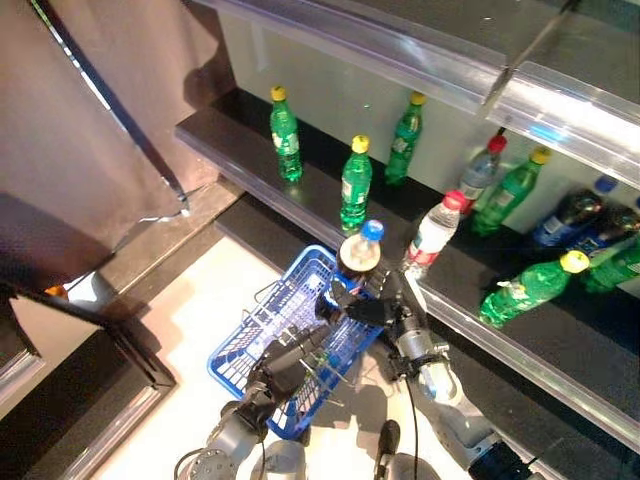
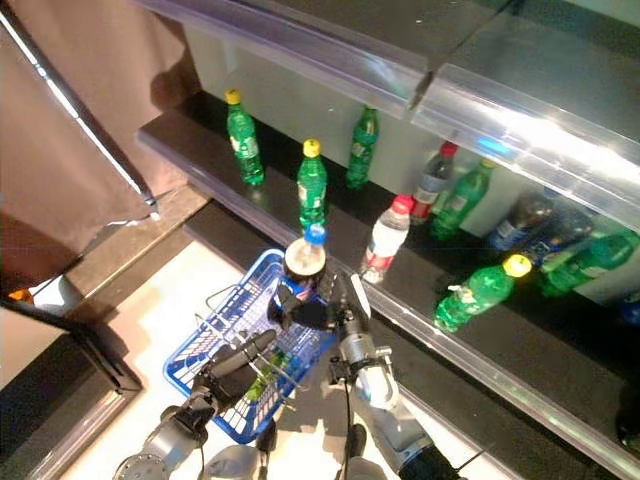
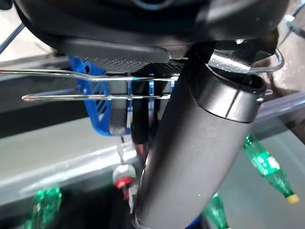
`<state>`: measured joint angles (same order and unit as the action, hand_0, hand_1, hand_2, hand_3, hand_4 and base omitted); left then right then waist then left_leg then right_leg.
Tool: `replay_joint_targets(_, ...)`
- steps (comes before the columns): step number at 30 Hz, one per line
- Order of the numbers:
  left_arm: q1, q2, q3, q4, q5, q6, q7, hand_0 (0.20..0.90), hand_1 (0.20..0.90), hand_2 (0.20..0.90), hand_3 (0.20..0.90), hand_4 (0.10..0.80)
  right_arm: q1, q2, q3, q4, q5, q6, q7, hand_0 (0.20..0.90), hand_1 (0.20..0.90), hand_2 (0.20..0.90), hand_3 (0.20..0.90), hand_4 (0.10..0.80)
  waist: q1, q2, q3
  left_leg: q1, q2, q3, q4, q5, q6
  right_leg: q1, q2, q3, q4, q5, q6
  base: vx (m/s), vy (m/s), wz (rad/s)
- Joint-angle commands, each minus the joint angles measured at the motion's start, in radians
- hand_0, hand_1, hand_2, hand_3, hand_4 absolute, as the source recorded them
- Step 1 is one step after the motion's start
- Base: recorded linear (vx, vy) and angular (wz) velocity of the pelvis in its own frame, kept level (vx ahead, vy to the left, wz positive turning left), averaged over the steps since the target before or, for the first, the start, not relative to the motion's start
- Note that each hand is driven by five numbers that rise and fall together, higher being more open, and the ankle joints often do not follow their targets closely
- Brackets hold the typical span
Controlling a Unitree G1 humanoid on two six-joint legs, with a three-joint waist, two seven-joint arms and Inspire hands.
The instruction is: Pick up the drink and place into the basket.
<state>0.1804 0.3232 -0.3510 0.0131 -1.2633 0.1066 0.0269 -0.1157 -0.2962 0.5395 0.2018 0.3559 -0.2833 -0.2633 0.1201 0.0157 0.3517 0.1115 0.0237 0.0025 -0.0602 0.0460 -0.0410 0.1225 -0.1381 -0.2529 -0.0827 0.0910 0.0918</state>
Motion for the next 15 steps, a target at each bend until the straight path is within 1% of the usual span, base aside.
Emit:
replay_joint_targets(1,-0.125,-0.043,-0.043,-0.319,-0.060,-0.072,-0.217,0.300,0.300,0.300,0.200,0.100,-0.165,0.059,0.007,-0.084,-0.052,-0.155,-0.015,0.300,0.300,0.300,0.200,0.100,-0.003,0.030,-0.135,-0.058,-0.068,0.007,0.085,-0.059,0.045,-0.023,0.005,0.055,0.108,-0.091,0.021,0.005,0.035,0.22)
replay_joint_targets(4,-0.132,-0.047,-0.052,-0.320,-0.089,-0.062,-0.243,0.300,0.300,0.300,0.200,0.100,-0.177,0.066,0.023,-0.036,-0.092,-0.137,-0.036,0.300,0.300,0.300,0.200,0.100,0.004,0.032,-0.133,-0.066,-0.073,0.004,0.088,-0.058,0.050,-0.028,0.000,0.049,0.112,-0.089,0.022,0.008,0.024,0.11)
replay_joint_targets(7,-0.132,-0.055,-0.053,-0.317,-0.089,-0.063,-0.309,0.300,0.300,0.300,0.200,0.100,-0.174,0.066,0.036,0.030,-0.126,-0.122,-0.049,0.300,0.300,0.300,0.200,0.100,0.011,0.032,-0.133,-0.075,-0.075,0.004,0.096,-0.060,0.053,-0.035,-0.005,0.045,0.117,-0.089,0.022,0.003,0.005,0.01)
replay_joint_targets(11,-0.136,-0.057,-0.050,-0.328,-0.099,-0.045,-0.363,0.300,0.300,0.300,0.200,0.100,-0.171,0.073,0.033,0.130,-0.098,-0.122,-0.051,0.300,0.300,0.300,0.200,0.100,0.023,0.033,-0.125,-0.086,-0.078,-0.004,0.104,-0.062,0.057,-0.038,-0.009,0.039,0.120,-0.088,0.020,-0.008,-0.005,0.05)
replay_joint_targets(15,-0.166,-0.061,-0.057,-0.322,-0.108,-0.025,-0.402,0.300,0.300,0.300,0.200,0.100,-0.203,0.084,0.038,0.236,-0.042,-0.090,-0.027,0.300,0.300,0.300,0.200,0.100,0.035,0.034,-0.110,-0.100,-0.082,-0.012,0.109,-0.062,0.058,-0.044,-0.011,0.032,0.118,-0.085,0.017,-0.053,-0.017,0.15)
